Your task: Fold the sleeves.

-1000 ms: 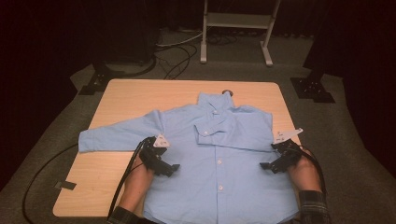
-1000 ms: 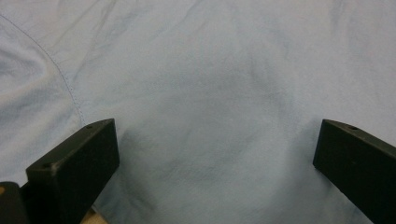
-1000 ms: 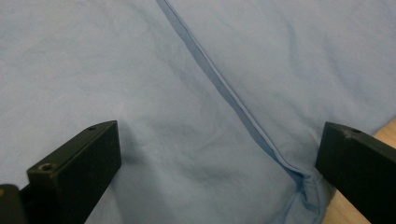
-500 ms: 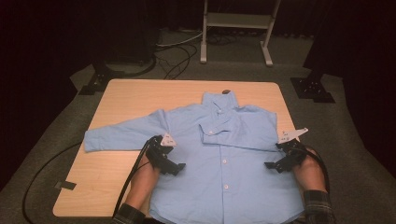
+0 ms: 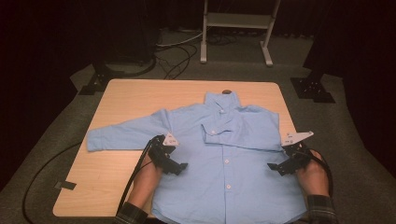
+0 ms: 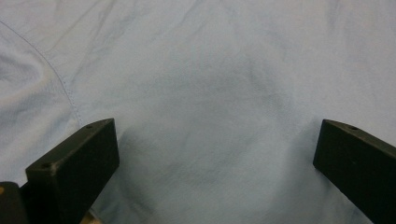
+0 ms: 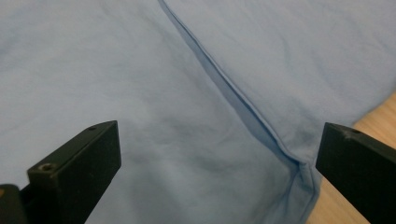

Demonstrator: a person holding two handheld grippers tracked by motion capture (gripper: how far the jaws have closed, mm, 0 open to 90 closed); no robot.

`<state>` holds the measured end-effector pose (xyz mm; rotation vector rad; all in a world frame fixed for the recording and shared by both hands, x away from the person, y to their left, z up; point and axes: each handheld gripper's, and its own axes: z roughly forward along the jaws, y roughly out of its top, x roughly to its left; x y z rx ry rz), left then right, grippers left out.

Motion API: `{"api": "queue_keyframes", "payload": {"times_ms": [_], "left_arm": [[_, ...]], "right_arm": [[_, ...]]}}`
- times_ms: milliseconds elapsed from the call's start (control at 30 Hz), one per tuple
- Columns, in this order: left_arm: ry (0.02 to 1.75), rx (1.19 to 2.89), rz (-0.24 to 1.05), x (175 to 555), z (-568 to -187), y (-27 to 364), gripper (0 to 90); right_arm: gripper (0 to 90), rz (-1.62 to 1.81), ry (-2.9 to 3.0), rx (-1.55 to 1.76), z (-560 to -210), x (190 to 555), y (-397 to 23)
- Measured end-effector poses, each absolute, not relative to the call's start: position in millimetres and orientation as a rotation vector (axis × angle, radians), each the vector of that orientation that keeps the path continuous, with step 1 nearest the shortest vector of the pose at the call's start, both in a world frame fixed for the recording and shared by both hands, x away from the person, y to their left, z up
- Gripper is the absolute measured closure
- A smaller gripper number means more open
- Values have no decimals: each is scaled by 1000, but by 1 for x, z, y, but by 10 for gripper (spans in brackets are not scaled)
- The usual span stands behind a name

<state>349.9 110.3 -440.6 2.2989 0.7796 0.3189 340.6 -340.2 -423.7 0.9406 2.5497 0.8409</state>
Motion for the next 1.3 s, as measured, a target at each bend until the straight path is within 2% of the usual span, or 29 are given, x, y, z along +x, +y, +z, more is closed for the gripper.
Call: {"api": "queue_keyframes", "payload": {"times_ms": [167,500,667,800,1000,1167,1300], "left_arm": [[779,2296,320,350,-441,110,0],[774,2288,325,349,-442,112,0],[771,2273,331,348,-443,112,0],[752,2270,343,347,-443,114,0],[738,2222,478,340,-426,122,0],[783,2185,390,337,-413,144,0],[839,2186,391,339,-411,163,0]], "right_arm": [[0,919,2500,959,-414,310,-333],[0,996,2508,890,-409,253,-282],[0,960,2519,842,-428,266,-256],[0,942,2520,860,-439,274,-255],[0,1005,2508,882,-446,274,-261],[0,1036,2520,919,-448,276,-263],[0,1047,2517,922,-449,276,-264]]}}
